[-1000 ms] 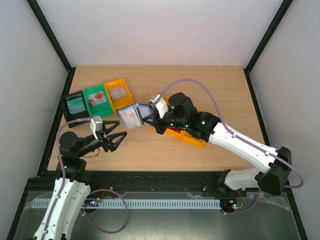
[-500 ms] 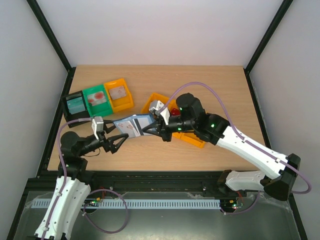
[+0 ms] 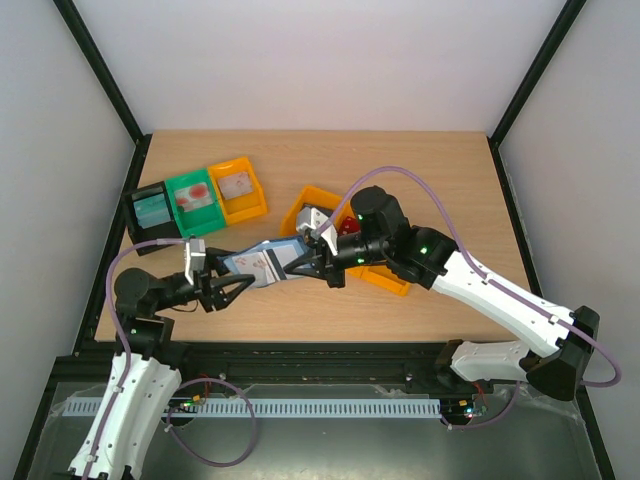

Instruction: Take the credit cards out of the card holder

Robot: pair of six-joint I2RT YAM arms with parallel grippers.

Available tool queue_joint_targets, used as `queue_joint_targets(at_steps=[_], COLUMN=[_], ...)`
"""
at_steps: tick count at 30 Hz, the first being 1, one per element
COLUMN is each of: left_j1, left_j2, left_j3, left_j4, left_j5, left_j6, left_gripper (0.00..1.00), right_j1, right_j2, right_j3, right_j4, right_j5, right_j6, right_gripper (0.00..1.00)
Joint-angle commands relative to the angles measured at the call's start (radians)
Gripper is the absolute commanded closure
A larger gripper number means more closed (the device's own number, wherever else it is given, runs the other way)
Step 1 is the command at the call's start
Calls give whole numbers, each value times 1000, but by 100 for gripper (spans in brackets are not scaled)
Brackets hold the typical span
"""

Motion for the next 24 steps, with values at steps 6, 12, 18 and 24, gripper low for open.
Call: queue_joint_targets(at_steps=[6, 12, 18, 24], left_j1=[5, 4, 4, 3], left_j2=[-5, -8, -6, -2], left_j3=[39, 49, 64, 73], left_j4=[-49, -181, -298, -324], left_j5=[24, -184, -474, -487], left_j6=[51, 84, 162, 187], left_gripper=[98, 98, 98, 98], right_j1=[1, -4, -9, 78], right_j2=[-18, -26, -43, 5], right_j3=[-6, -4, 41, -19], right_j4=[10, 24, 24, 218], right_j5=[50, 369, 594, 195], right_j6=[-4, 82, 169, 176], right_gripper=[98, 61, 59, 75])
